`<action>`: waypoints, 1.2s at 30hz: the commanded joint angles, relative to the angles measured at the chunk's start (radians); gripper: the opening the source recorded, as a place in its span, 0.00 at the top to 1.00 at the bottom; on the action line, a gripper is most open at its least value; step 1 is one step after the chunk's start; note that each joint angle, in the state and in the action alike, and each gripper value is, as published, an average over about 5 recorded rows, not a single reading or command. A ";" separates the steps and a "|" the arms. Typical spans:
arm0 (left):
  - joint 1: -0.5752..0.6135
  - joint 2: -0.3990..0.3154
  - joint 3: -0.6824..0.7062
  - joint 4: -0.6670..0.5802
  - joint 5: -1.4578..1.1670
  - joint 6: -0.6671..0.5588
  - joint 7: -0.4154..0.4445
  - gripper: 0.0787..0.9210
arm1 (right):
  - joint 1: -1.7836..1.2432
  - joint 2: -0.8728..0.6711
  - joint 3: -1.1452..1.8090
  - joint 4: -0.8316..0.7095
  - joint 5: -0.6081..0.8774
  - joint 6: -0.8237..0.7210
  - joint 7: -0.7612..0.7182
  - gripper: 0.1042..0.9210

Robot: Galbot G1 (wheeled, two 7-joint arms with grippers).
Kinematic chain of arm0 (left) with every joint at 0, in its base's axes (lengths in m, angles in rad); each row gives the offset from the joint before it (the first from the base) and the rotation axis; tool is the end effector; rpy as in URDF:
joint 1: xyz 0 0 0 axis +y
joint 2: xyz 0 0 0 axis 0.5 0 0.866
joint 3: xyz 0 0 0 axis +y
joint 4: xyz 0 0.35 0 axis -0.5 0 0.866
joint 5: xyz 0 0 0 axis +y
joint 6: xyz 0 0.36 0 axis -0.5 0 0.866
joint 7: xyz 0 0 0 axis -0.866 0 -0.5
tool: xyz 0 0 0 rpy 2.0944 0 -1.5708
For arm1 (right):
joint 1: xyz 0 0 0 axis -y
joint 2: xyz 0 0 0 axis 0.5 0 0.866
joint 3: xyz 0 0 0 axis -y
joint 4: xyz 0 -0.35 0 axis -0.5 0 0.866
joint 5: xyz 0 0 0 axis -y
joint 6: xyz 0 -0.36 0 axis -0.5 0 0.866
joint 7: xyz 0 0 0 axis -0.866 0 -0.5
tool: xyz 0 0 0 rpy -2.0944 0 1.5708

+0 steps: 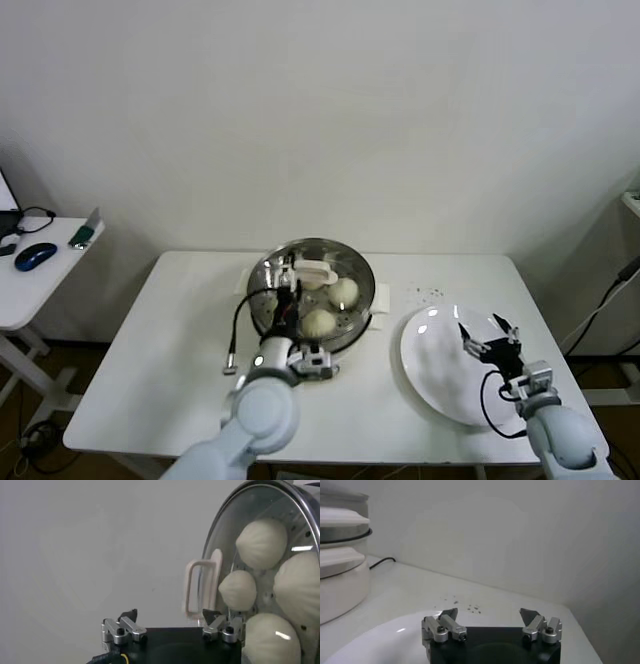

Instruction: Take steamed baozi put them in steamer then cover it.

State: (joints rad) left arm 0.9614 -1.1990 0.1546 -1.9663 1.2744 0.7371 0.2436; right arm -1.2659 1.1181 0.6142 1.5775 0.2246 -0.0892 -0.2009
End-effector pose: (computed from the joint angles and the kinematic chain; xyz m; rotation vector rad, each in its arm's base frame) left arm 0.2811 -0.1174 -0.2494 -0.0998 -2.3220 -2.0983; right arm 0.2852 -0.1813 -0.3690 0.1862 -2.8288 0.2945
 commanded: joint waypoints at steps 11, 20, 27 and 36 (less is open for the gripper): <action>0.421 0.045 -0.441 -0.254 -0.796 -0.463 -0.505 0.12 | -0.005 0.002 -0.027 0.031 0.002 0.014 -0.032 0.12; 0.580 -0.062 -0.796 -0.149 -1.302 -0.821 -0.438 0.12 | -0.032 0.022 -0.014 0.047 -0.005 0.049 -0.039 0.12; 0.626 -0.102 -0.890 0.027 -1.481 -0.947 -0.326 0.12 | -0.035 0.038 -0.009 0.038 0.000 0.096 -0.048 0.12; 0.628 -0.144 -0.880 0.115 -1.463 -0.959 -0.281 0.12 | -0.040 0.045 -0.010 0.050 0.110 0.120 -0.027 0.12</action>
State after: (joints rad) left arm 1.5284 -1.2855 -0.6057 -1.9834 0.0132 0.0145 -0.0844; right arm -1.3034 1.1561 0.6049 1.6150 0.2439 -0.0001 -0.2396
